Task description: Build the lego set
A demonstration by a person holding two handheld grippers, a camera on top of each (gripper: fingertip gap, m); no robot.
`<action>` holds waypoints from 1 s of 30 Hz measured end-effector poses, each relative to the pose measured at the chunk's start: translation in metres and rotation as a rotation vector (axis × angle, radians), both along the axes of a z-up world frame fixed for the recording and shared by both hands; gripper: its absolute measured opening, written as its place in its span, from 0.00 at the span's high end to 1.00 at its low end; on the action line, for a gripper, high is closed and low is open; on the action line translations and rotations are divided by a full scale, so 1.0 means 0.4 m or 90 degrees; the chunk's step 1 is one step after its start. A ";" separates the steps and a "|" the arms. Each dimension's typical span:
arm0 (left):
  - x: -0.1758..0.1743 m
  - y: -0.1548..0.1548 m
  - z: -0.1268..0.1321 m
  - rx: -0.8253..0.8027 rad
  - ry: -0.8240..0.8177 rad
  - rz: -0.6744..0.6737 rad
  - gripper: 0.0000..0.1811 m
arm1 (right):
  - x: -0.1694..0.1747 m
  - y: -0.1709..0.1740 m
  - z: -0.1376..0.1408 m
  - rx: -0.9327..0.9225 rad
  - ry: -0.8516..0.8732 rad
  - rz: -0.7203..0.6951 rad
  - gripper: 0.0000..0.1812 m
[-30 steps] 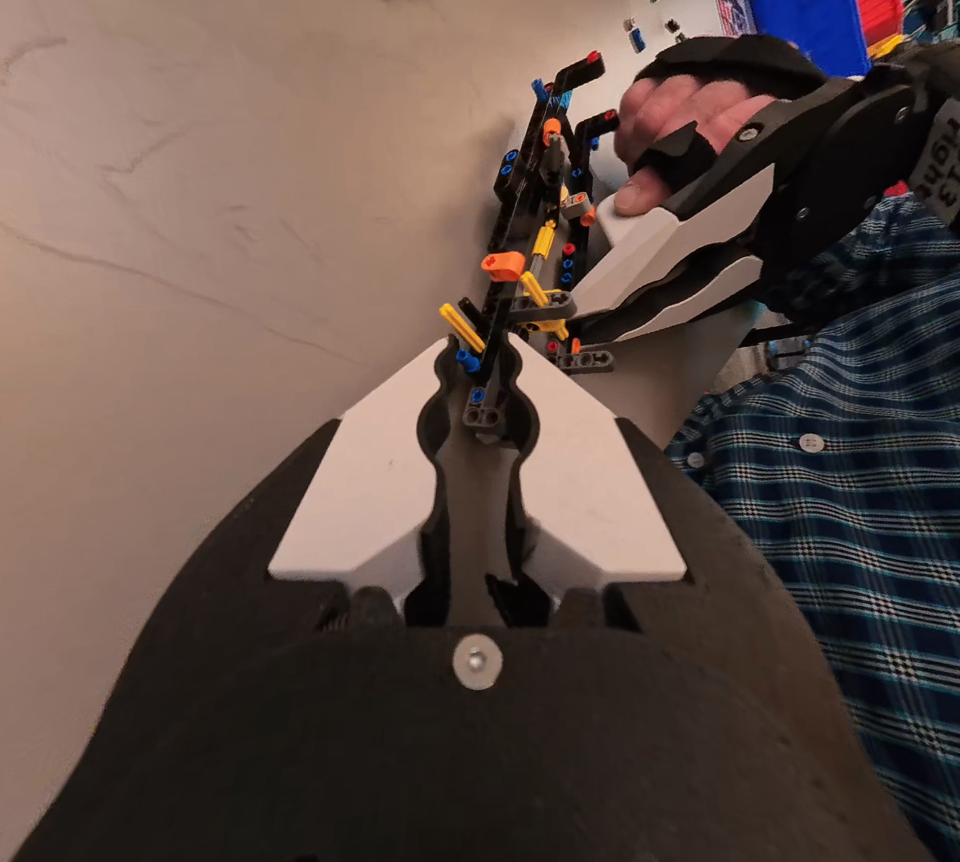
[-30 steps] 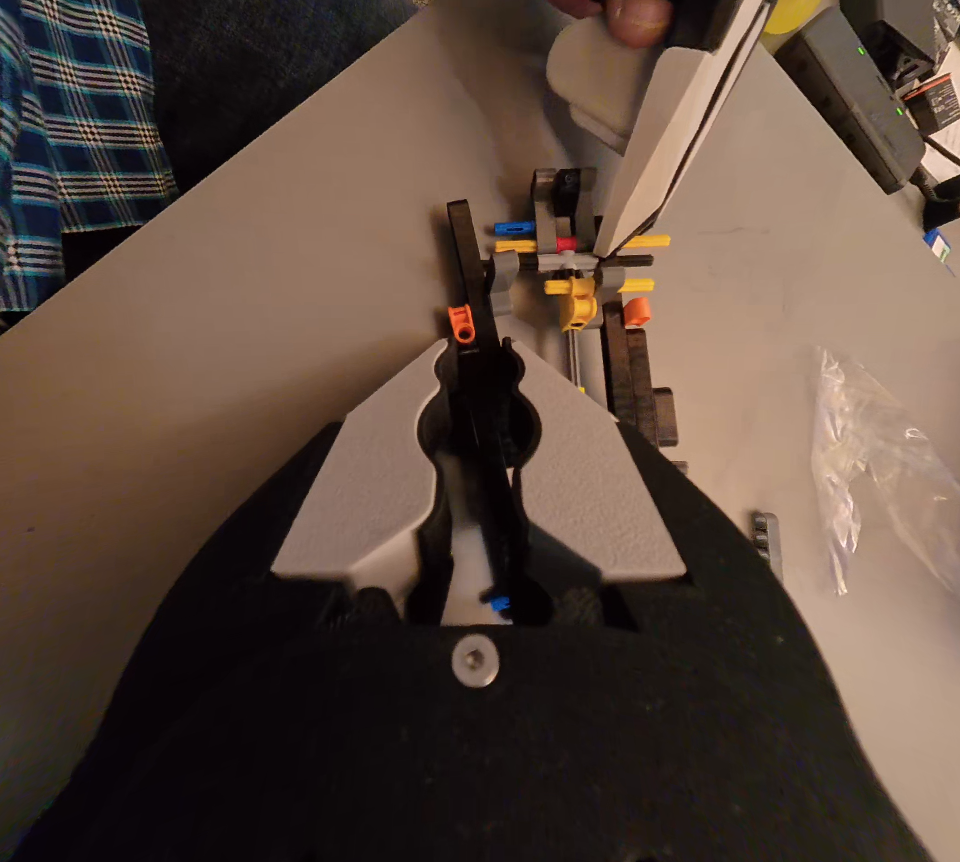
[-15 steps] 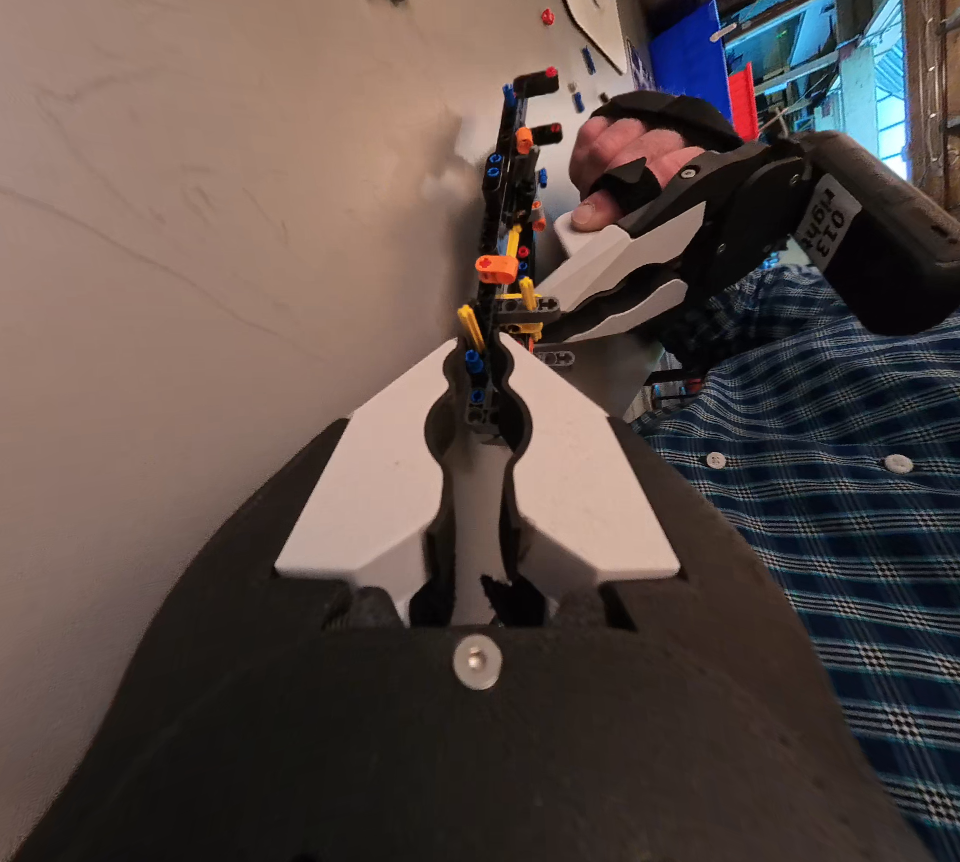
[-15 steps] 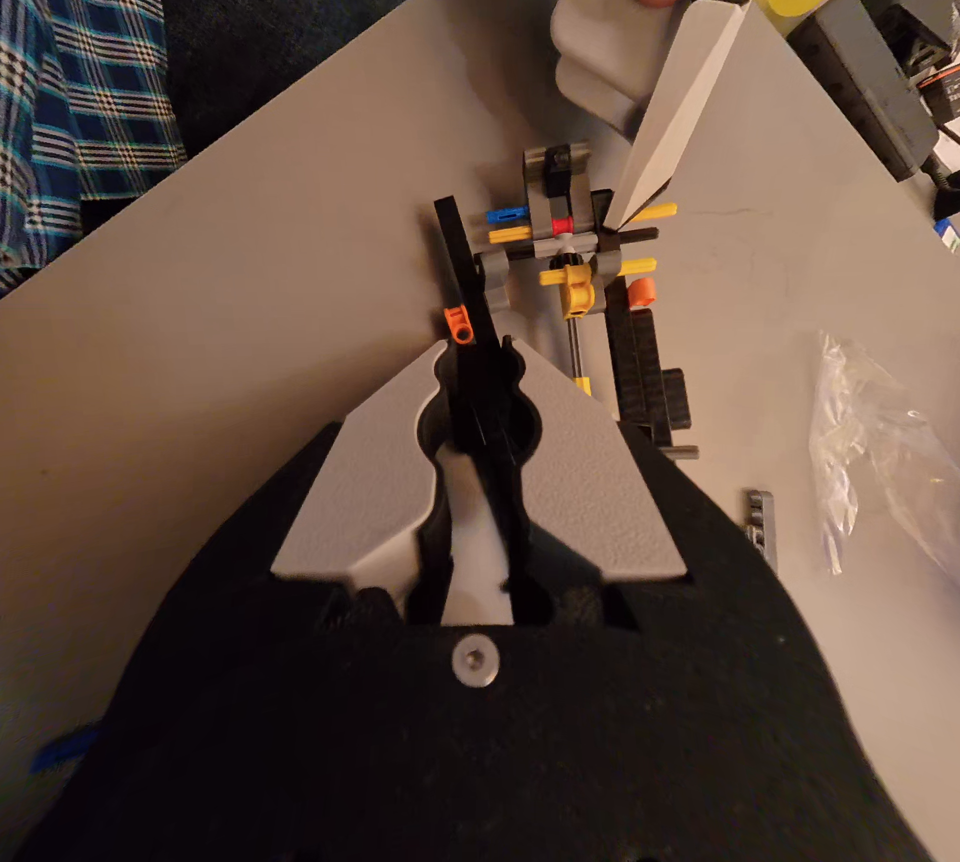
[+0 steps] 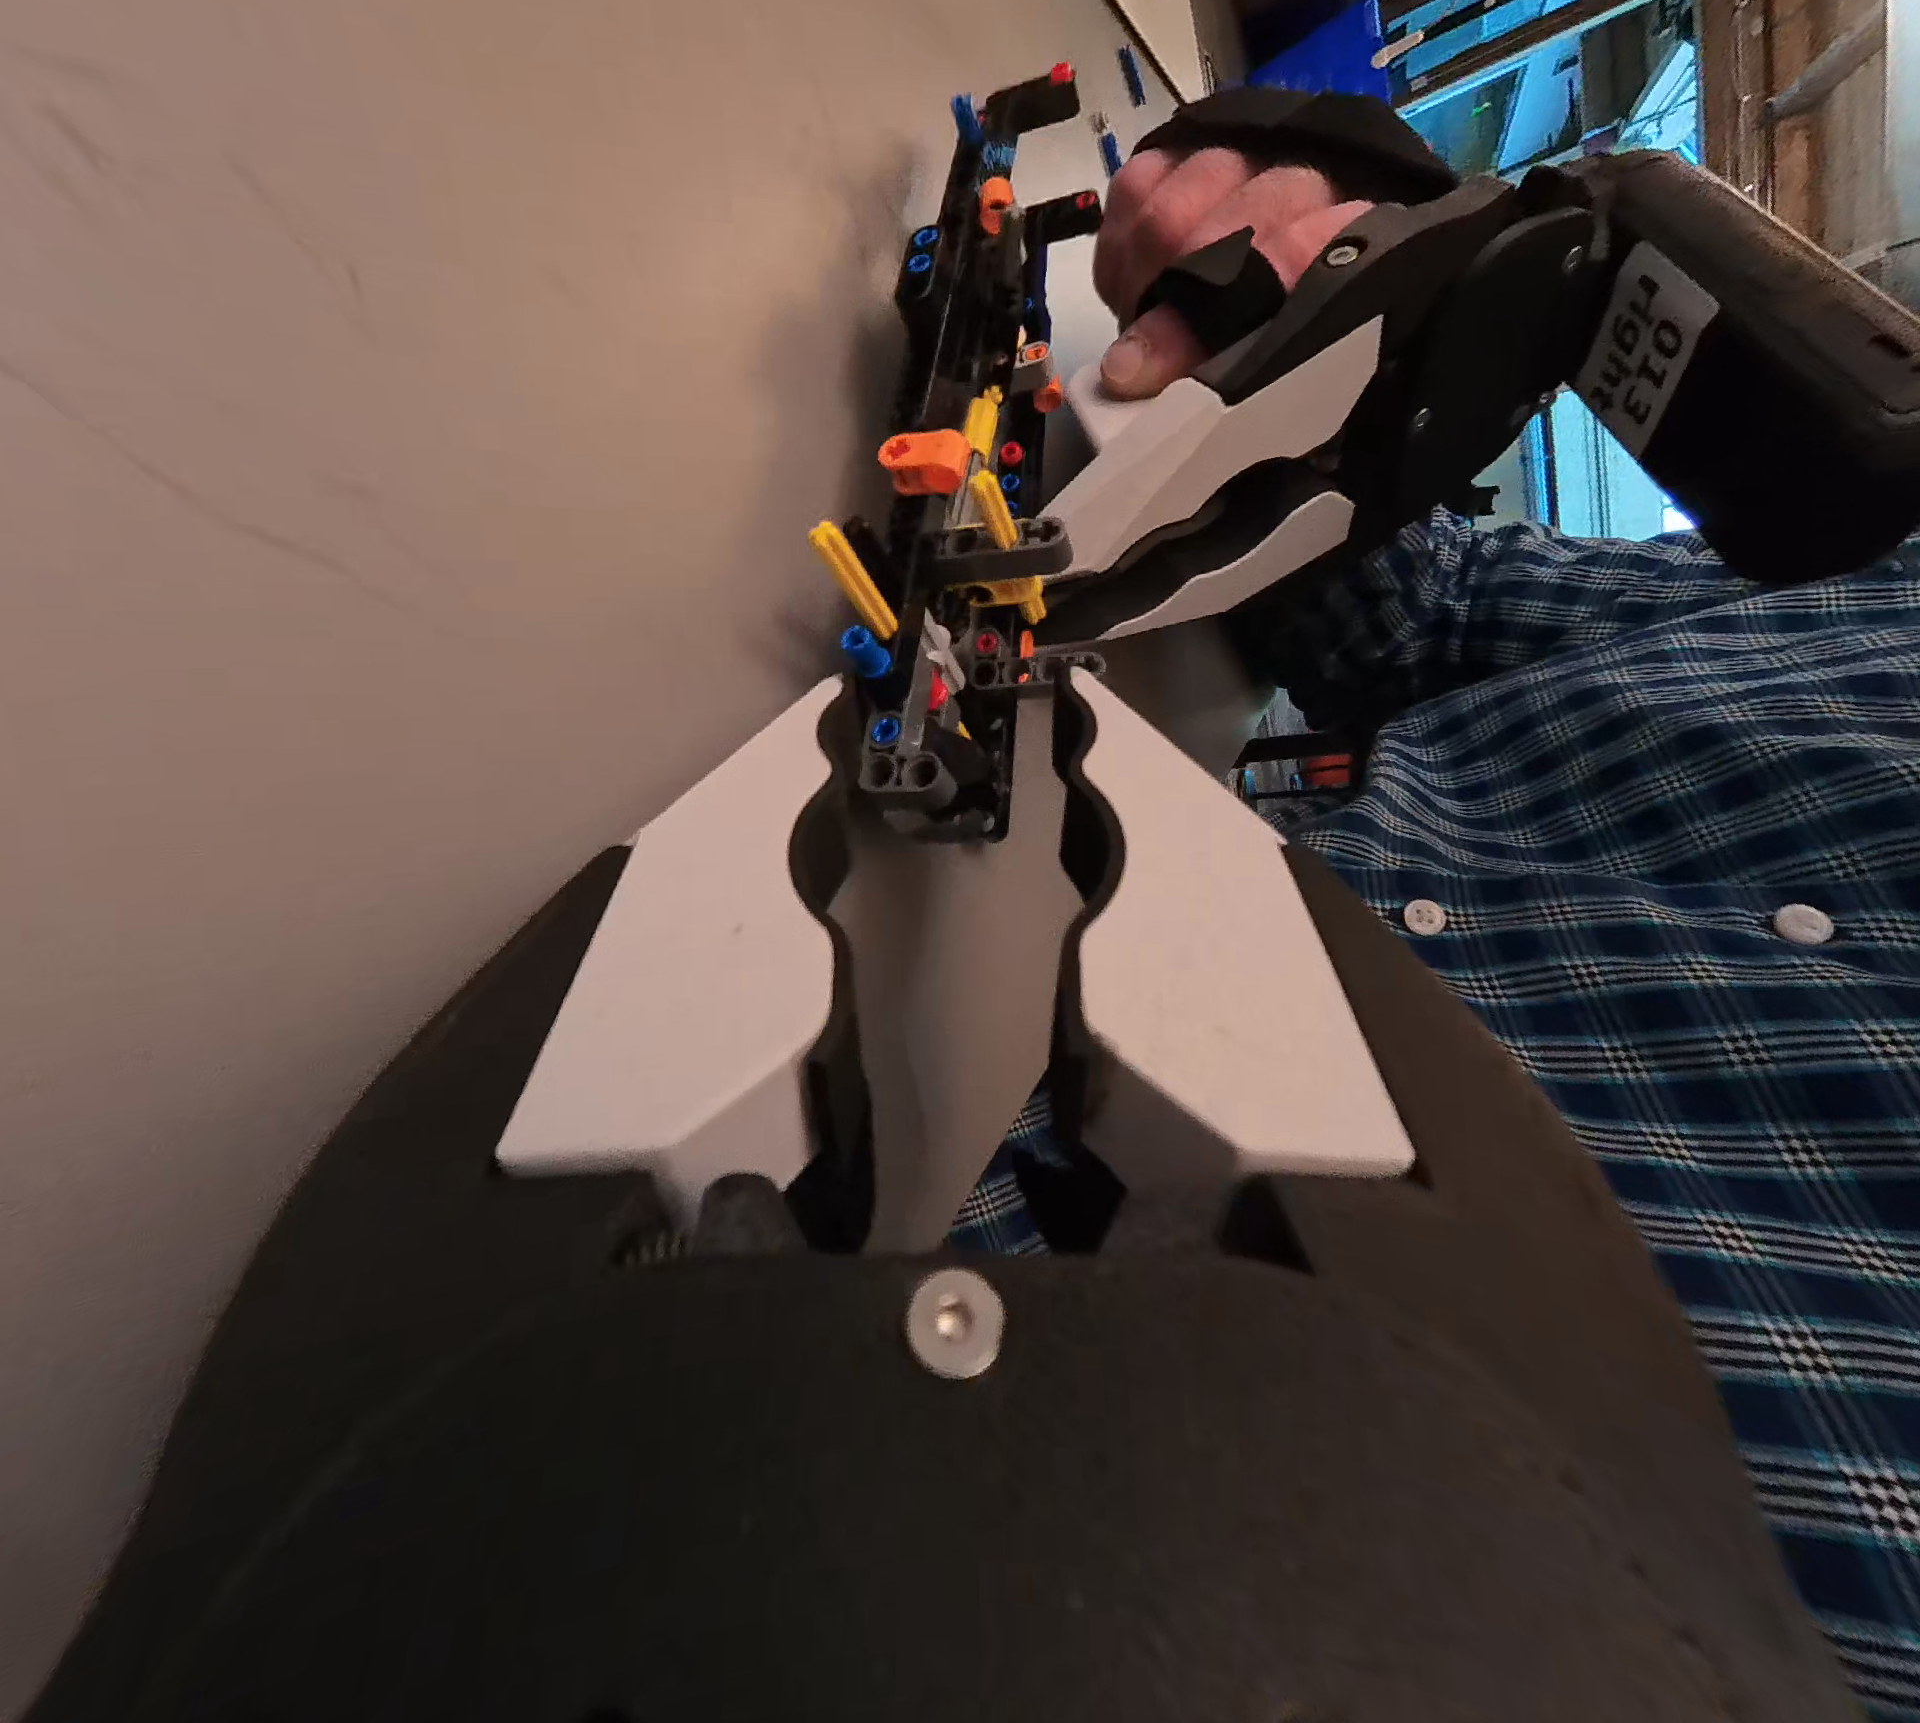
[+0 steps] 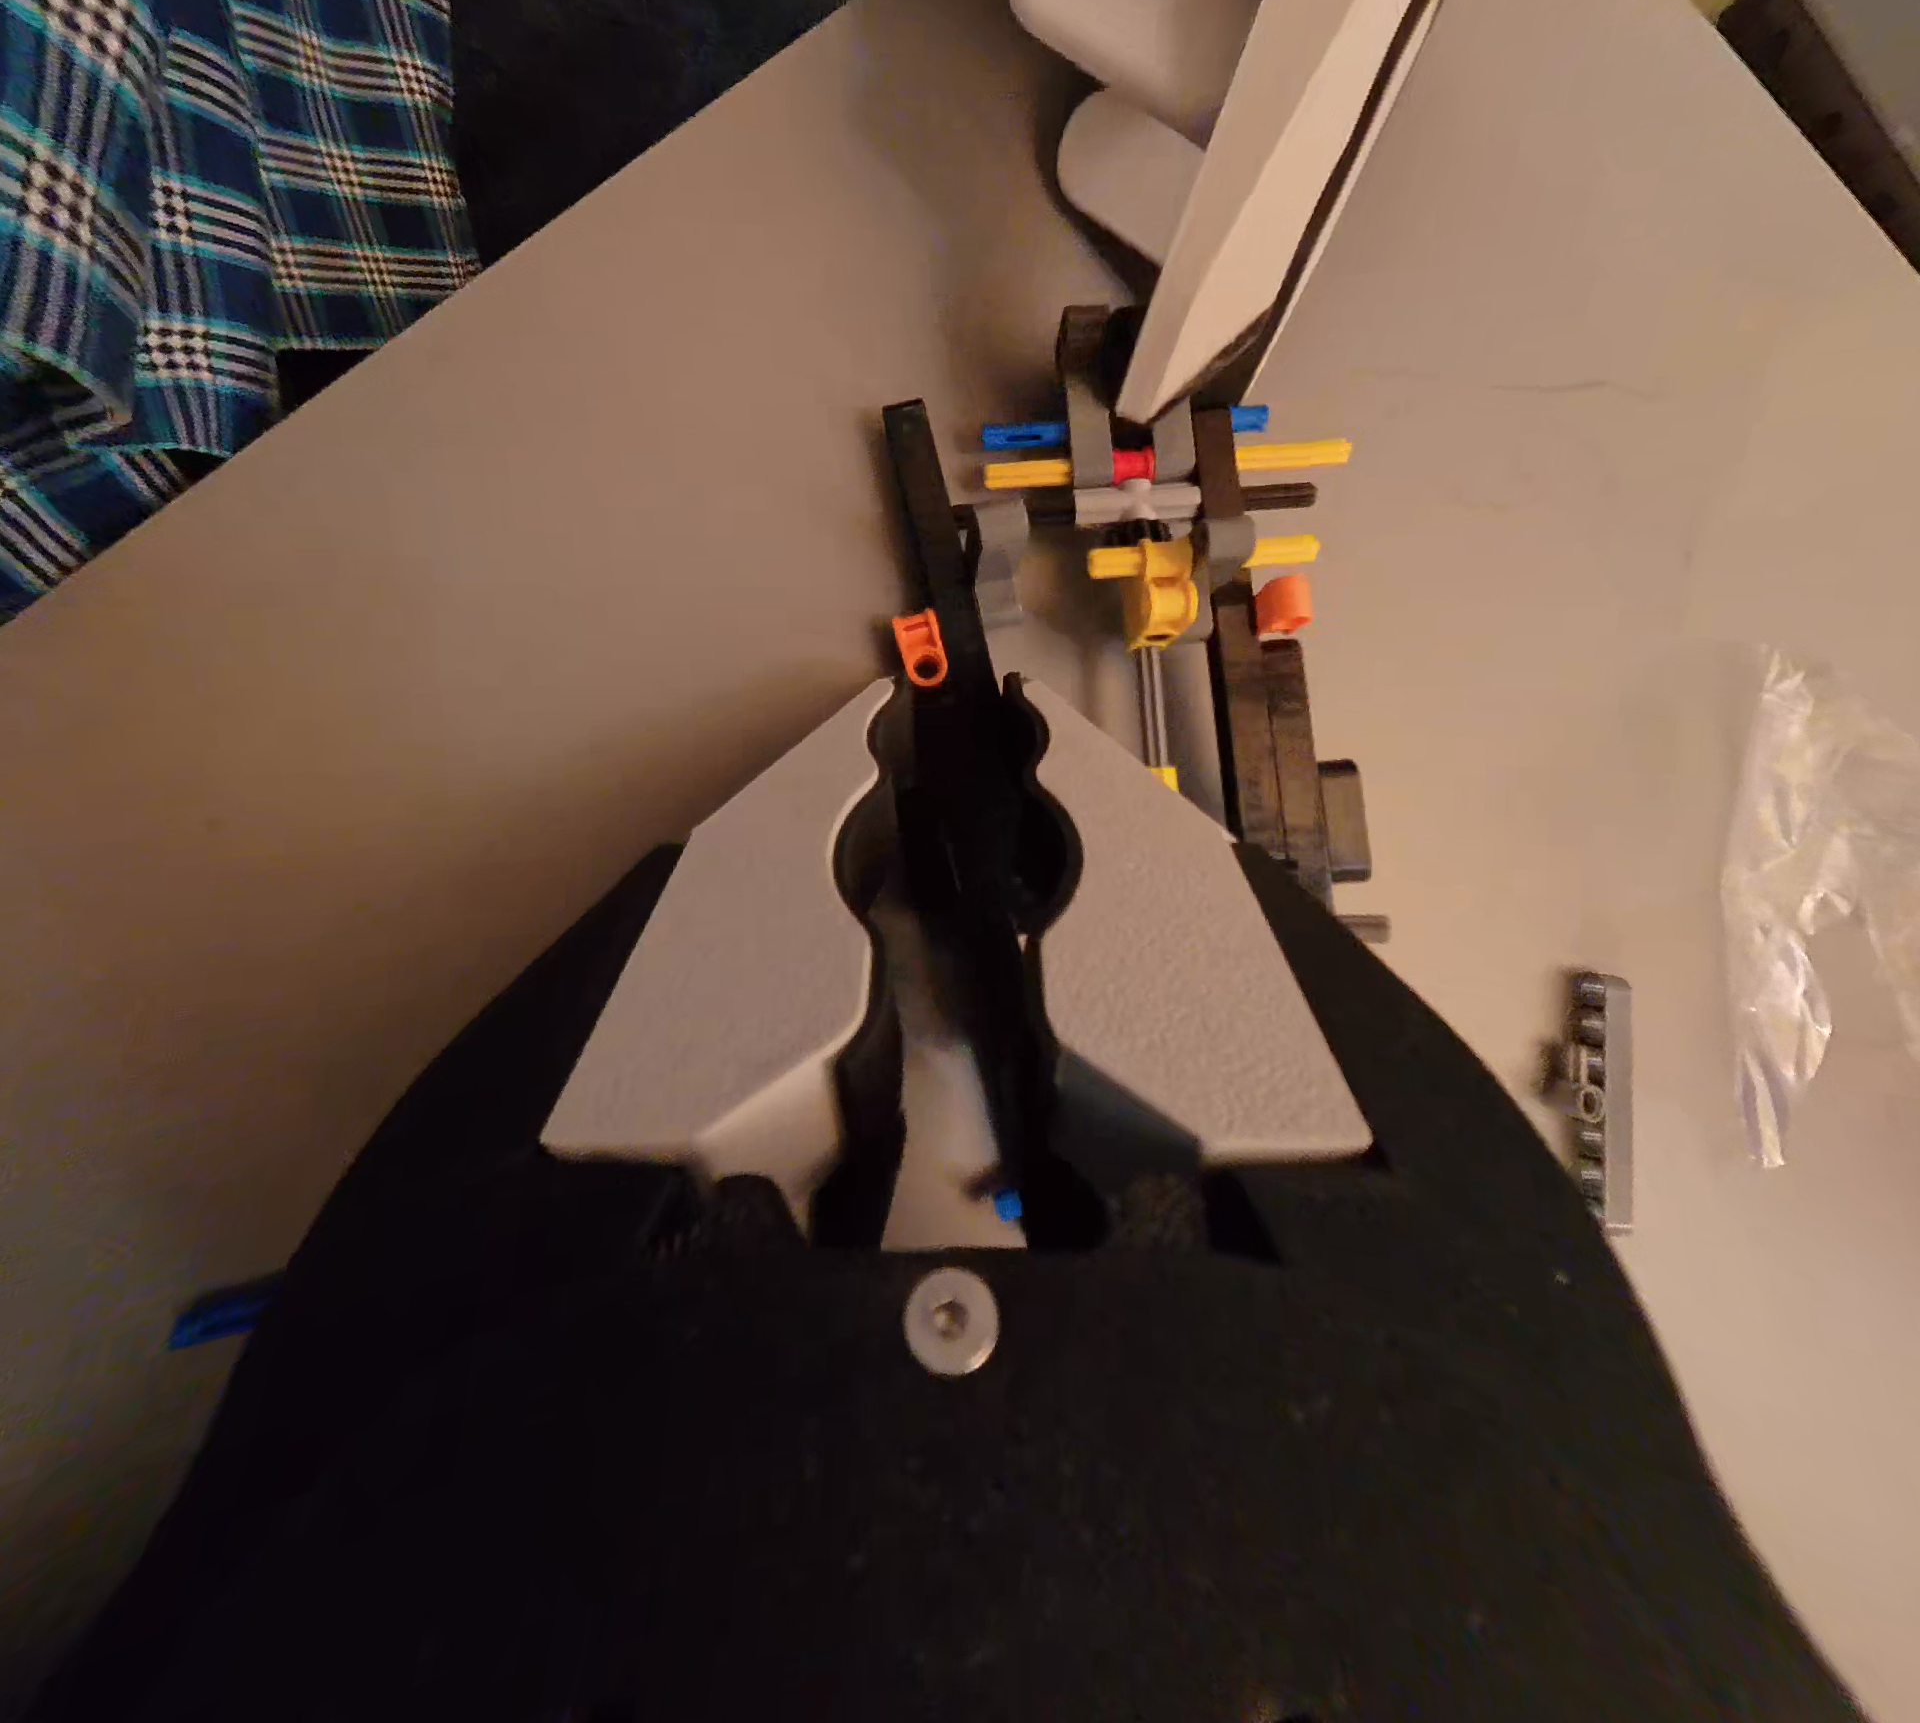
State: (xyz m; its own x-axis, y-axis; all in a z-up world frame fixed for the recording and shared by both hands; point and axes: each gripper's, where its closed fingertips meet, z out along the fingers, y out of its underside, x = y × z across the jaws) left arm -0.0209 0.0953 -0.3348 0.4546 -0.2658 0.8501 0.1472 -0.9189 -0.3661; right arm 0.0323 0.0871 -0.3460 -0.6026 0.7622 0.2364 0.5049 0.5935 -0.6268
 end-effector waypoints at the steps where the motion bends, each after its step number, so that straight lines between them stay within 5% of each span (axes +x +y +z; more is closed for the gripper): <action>1: 0.002 0.001 0.000 -0.001 0.001 -0.001 0.82 | 0.001 -0.001 0.000 0.000 0.003 0.001 0.92; 6: 0.045 -0.013 0.003 -0.016 -0.026 -0.034 0.89 | -0.002 -0.004 0.008 0.000 0.030 0.007 0.92; 30: 0.045 -0.003 0.015 -0.022 -0.068 0.035 0.90 | -0.011 0.032 0.014 -0.003 0.057 -0.045 0.92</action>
State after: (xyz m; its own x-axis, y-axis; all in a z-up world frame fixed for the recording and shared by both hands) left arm -0.0030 0.0941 -0.3288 0.3740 -0.2129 0.9027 0.2335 -0.9204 -0.3138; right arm 0.0279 0.1001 -0.3405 -0.5238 0.8033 0.2835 0.4874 0.5556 -0.6737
